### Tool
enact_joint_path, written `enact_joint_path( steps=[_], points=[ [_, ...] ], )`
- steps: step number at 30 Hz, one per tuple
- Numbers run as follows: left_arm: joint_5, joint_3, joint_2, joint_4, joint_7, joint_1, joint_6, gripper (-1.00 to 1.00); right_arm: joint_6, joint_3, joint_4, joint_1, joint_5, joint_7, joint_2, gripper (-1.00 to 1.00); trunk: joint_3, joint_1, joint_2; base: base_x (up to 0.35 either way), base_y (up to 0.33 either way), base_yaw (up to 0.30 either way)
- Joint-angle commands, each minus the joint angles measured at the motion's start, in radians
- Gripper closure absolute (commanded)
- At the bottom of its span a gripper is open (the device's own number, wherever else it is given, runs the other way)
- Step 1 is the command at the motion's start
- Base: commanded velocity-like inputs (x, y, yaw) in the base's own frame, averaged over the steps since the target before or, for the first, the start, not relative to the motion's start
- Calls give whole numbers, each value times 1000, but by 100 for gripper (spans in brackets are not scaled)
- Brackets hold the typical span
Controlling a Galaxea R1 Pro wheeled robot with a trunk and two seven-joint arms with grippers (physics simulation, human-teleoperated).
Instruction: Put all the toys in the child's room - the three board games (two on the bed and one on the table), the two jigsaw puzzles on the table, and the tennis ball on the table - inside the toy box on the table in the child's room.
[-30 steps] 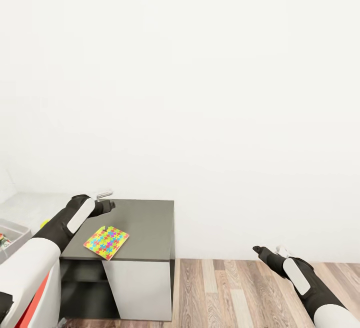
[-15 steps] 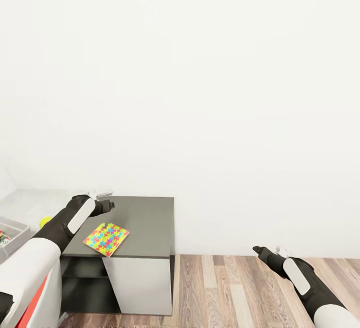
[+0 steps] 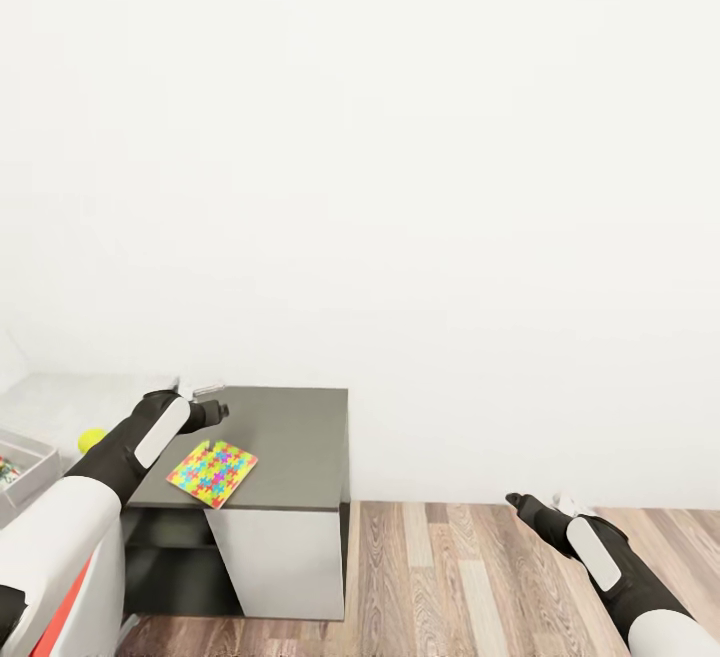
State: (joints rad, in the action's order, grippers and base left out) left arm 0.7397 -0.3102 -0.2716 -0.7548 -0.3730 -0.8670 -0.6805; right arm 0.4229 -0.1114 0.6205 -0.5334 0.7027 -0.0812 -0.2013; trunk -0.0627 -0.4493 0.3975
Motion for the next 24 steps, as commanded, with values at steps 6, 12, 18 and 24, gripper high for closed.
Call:
enact_joint_path(
  steps=[6, 12, 18, 24],
  points=[
    [10, -6, -1, -1, -8, -1, -1, -100, 7, 0, 2, 0, 11, -8, -2, -100, -12, -1, 3, 0, 0, 0],
    [10, -6, 1, -1, -9, -1, -3, -100, 10, 1, 2, 0, 12, -8, -3, -100, -22, -1, 3, 0, 0, 0],
    [10, -4, 1, -1, -10, -1, -4, -100, 10, 0, 2, 0, 12, -8, -4, -100, -32, -1, 3, 0, 0, 0],
    [11, -2, -1, -1, -10, -1, -8, -100, 11, 1, 2, 0, 12, -8, -4, -100, -42, -1, 3, 0, 0, 0]
  ],
)
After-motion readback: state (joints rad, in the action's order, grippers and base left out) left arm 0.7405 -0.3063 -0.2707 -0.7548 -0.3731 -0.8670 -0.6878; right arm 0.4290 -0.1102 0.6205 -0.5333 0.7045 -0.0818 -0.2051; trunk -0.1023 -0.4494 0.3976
